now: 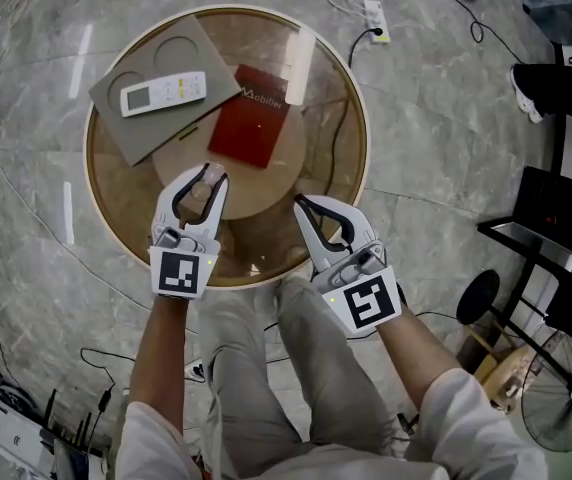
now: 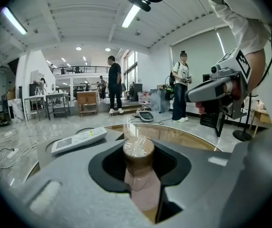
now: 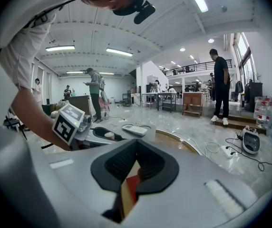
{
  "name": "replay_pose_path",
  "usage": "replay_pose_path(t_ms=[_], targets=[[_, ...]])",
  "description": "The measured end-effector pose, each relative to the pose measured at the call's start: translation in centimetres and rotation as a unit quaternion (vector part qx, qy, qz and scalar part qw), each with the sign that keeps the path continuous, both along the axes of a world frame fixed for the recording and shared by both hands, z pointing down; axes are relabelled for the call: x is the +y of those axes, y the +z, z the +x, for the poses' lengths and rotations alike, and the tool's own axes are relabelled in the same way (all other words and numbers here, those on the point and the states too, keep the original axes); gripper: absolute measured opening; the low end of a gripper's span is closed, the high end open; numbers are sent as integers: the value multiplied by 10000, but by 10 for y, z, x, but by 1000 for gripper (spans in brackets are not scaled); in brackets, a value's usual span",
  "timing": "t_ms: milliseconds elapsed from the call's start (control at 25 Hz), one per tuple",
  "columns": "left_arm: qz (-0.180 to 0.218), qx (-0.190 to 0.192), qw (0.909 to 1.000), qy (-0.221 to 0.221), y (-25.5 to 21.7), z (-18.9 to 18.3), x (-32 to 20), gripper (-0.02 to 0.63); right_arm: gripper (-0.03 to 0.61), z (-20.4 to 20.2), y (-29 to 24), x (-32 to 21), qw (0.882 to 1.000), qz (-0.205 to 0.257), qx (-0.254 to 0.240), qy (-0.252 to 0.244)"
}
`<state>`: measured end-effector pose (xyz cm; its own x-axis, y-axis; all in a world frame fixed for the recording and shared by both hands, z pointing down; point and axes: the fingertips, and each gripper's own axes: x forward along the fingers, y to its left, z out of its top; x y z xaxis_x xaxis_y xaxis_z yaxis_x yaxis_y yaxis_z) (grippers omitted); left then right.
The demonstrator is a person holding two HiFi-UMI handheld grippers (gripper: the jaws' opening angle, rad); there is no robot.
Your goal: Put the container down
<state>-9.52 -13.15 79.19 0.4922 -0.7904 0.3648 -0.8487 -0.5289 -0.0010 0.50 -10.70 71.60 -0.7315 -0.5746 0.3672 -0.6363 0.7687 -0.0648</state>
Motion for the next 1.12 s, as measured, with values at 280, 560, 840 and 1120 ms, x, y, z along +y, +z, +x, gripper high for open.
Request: replay_pose_path(t_ms=[280,560,840,1120], targets=[[4,15,10000,-32,14,0,3,112,2,1,12,5,10000,-39,13,14],[-14,-27,10000,-13,28,-1,6,112,2,-2,22,8,10000,-51,27,-31],[174,-182,9996,84,28,2,6,112,2,0,31,10,9999,-109,44,-31],[225,-165,9996,77,29,2,7,115,2,0,34,12,9999,-138,39,-37]])
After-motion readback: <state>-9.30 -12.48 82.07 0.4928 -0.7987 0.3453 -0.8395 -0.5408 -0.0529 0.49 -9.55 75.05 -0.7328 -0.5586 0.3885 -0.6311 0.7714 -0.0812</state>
